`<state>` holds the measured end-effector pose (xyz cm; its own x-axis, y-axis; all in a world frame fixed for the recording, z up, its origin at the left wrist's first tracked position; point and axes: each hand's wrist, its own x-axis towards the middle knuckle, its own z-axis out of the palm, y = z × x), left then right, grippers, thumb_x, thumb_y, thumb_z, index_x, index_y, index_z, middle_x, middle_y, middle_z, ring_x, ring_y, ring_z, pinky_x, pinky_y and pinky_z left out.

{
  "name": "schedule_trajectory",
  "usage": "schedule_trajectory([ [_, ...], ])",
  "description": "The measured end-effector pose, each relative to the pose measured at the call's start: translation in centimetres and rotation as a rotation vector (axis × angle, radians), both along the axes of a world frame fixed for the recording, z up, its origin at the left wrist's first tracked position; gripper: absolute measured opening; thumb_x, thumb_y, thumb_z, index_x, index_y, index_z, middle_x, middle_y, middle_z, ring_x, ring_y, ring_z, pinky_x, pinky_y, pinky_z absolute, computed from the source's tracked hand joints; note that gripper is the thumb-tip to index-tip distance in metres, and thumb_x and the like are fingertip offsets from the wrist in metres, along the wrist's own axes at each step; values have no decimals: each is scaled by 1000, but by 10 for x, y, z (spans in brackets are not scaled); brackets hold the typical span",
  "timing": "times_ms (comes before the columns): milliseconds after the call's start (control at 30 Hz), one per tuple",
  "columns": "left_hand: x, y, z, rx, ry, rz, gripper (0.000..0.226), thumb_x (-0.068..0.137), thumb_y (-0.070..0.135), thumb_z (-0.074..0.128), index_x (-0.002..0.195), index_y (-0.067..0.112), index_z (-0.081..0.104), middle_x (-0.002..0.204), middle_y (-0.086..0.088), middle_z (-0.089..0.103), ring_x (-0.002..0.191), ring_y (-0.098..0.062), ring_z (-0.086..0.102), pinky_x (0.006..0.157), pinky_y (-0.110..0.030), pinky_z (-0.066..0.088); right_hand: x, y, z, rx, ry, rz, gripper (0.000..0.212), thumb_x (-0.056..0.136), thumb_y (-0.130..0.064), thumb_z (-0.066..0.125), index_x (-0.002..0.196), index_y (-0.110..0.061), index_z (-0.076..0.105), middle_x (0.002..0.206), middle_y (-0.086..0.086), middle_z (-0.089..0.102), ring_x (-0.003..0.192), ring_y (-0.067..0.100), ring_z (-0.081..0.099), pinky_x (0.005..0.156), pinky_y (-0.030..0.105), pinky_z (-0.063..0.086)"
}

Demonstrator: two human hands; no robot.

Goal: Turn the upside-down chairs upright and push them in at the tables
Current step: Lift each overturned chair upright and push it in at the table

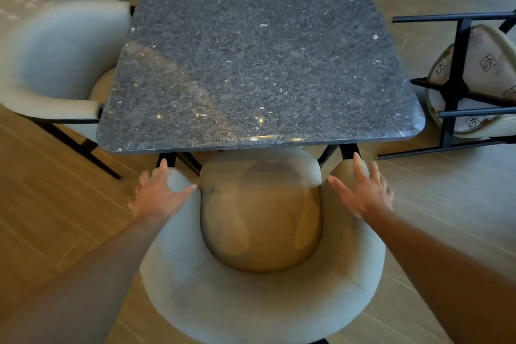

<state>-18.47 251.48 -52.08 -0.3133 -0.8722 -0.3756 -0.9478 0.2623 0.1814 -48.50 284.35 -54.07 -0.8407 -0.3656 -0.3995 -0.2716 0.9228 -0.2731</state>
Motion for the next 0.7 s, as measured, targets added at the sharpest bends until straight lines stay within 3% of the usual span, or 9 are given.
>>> schedule_trajectory([
  [167, -20, 9, 47, 18, 35, -14, 111, 76, 86, 60, 164, 41, 11, 166, -16, 21, 147, -44, 32, 111, -66, 34, 11, -7, 49, -65, -54, -11, 100, 85, -89, 37, 164, -42, -1, 173, 12, 0, 156, 41, 9, 120, 67, 15],
  [300, -41, 36, 97, 113, 219, -50, 117, 73, 91, 58, 165, 38, 9, 169, -12, 21, 153, -37, 24, 117, -57, 29, 21, -4, 111, -210, -130, -63, 108, 86, -87, 40, 167, -22, 8, 173, 14, 2, 157, 40, 11, 122, 62, 18],
  [433, -75, 75, 147, 163, 478, -90, 116, 75, 87, 61, 163, 19, 30, 166, -12, 33, 151, -29, 32, 122, -46, 31, 30, 4, 163, -367, -141, -33, 109, 91, -83, 40, 164, -6, 17, 172, 15, 12, 158, 30, 11, 124, 47, 16],
  [500, -90, 93, 172, 163, 537, -116, 113, 77, 85, 62, 159, 11, 38, 164, -12, 36, 150, -29, 36, 121, -45, 32, 30, 15, 189, -426, -144, -30, 104, 92, -81, 41, 159, -2, 31, 168, 18, 25, 155, 31, 23, 121, 43, 23],
  [567, -104, 113, 198, 115, 525, -160, 104, 79, 83, 61, 150, 8, 50, 155, -14, 48, 141, -31, 46, 114, -41, 39, 30, 35, 216, -484, -173, -82, 94, 92, -80, 44, 146, -4, 54, 151, 18, 51, 138, 33, 49, 107, 40, 39],
  [600, -110, 121, 210, 86, 522, -166, 95, 80, 82, 62, 141, 9, 58, 145, -14, 56, 132, -31, 54, 103, -39, 44, 29, 46, 227, -515, -189, -101, 87, 91, -80, 45, 135, -7, 64, 136, 14, 63, 125, 31, 58, 97, 36, 44],
  [700, -130, 148, 242, 58, 566, -210, 67, 80, 78, 64, 108, 17, 63, 115, -7, 67, 104, -26, 61, 81, -36, 43, 22, 82, 257, -565, -169, -122, 73, 90, -82, 45, 95, -14, 71, 91, 3, 68, 91, 25, 64, 71, 33, 44],
])
